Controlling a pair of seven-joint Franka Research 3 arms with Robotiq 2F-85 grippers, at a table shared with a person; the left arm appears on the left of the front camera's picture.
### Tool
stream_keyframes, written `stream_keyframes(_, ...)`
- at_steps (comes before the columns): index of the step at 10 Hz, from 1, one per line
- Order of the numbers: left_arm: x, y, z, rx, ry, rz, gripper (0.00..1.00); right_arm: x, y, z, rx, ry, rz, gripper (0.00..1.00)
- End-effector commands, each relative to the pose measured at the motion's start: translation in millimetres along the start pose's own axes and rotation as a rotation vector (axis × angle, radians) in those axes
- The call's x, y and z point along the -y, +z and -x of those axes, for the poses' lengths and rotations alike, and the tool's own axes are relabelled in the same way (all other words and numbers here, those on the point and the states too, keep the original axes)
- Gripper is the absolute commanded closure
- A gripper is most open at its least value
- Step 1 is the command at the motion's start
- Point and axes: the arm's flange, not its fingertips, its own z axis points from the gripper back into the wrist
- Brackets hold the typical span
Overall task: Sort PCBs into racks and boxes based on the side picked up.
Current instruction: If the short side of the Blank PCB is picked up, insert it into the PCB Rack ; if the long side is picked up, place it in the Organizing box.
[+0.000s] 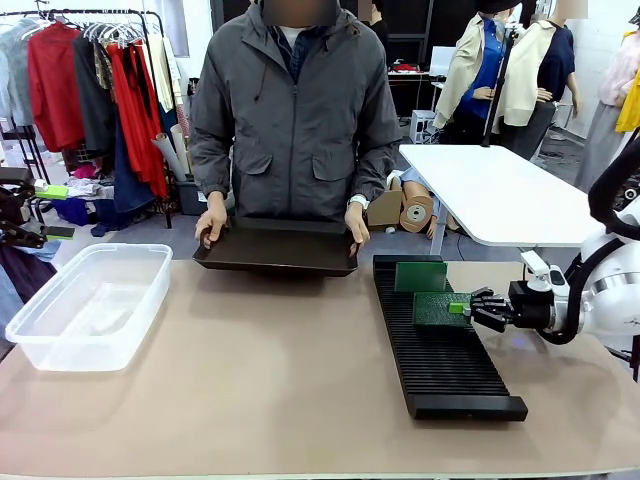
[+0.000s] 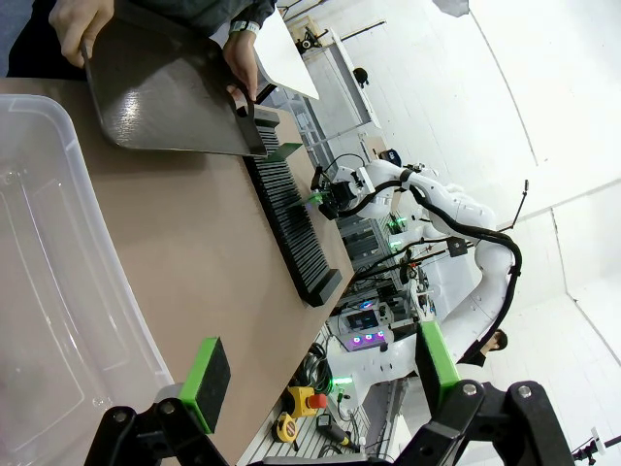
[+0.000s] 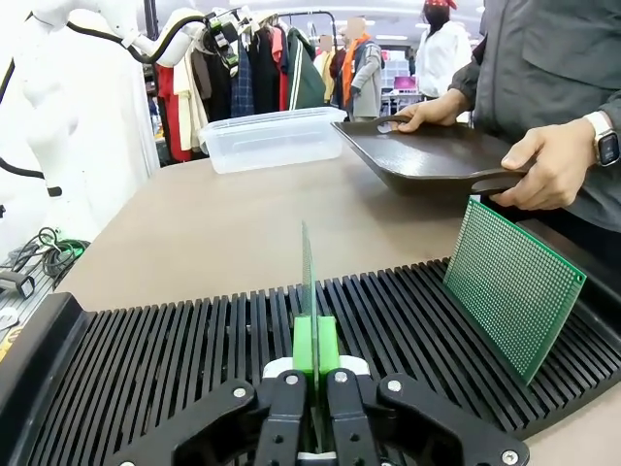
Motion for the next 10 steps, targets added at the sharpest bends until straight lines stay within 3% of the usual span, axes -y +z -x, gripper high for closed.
stream_keyframes(1,2,1,0,0.0,0.009,-0.002,0.0,7,-13,22,-0.122,0.015,0.005,1.0)
stream_keyframes(10,2,1,0,0.0,0.009,-0.002,0.0,31,-16,29,-0.097,-0.025,-0.038,1.0)
